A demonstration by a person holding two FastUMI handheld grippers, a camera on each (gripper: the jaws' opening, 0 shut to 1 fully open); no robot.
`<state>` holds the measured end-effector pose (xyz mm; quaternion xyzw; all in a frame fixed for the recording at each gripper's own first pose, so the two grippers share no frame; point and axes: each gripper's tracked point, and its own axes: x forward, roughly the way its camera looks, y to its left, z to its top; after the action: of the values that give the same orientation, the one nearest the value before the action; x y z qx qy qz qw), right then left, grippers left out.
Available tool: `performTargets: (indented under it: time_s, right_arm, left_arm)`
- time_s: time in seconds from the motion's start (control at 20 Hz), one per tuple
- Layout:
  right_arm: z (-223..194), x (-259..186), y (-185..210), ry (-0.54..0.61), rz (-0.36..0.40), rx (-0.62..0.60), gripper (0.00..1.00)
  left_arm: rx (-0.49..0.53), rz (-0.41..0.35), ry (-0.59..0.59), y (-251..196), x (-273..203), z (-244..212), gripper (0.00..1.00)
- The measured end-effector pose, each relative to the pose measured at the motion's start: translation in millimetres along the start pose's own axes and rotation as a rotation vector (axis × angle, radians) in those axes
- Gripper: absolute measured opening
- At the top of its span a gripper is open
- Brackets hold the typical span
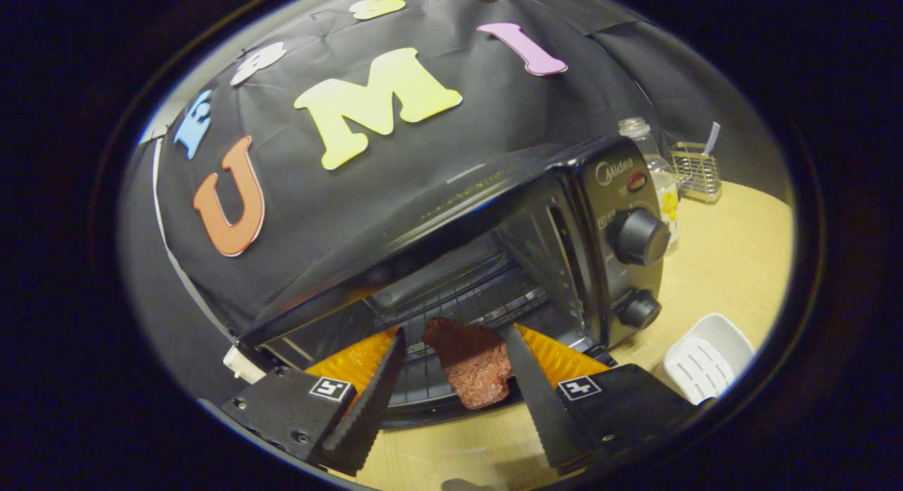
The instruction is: Open the electric oven with the left hand, put the food in, and close the electric oven.
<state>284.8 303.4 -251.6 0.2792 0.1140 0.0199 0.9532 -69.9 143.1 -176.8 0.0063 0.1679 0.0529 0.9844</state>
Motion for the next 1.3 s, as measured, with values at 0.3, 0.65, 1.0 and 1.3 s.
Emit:
performTargets:
  time_s: [0.3, 0.65, 1.0, 1.3]
  right_arm:
    - [41.6, -84.1, -20.0, 0.023, 0.047, -0.204, 0.92]
    - [185.5, -238.1, -60.4, -0.143, 0.075, -0.492, 0.96]
    - [263.5, -363.8, -137.1, -0.215, 0.071, -0.522, 1.00]
    - [252.1, -413.4, -221.3, -0.115, 0.089, -0.556, 1.00]
  left_arm:
    - [0.043, -0.040, -0.041, -11.9, -30.1, 30.5, 0.97]
    - [0.079, -0.168, -0.161, -65.8, -59.6, 71.0, 0.97]
    - [0.078, -0.216, -0.182, -156.9, -57.4, 63.5, 0.97]
    - [0.100, -0.146, -0.108, -198.6, -52.0, 13.3, 0.97]
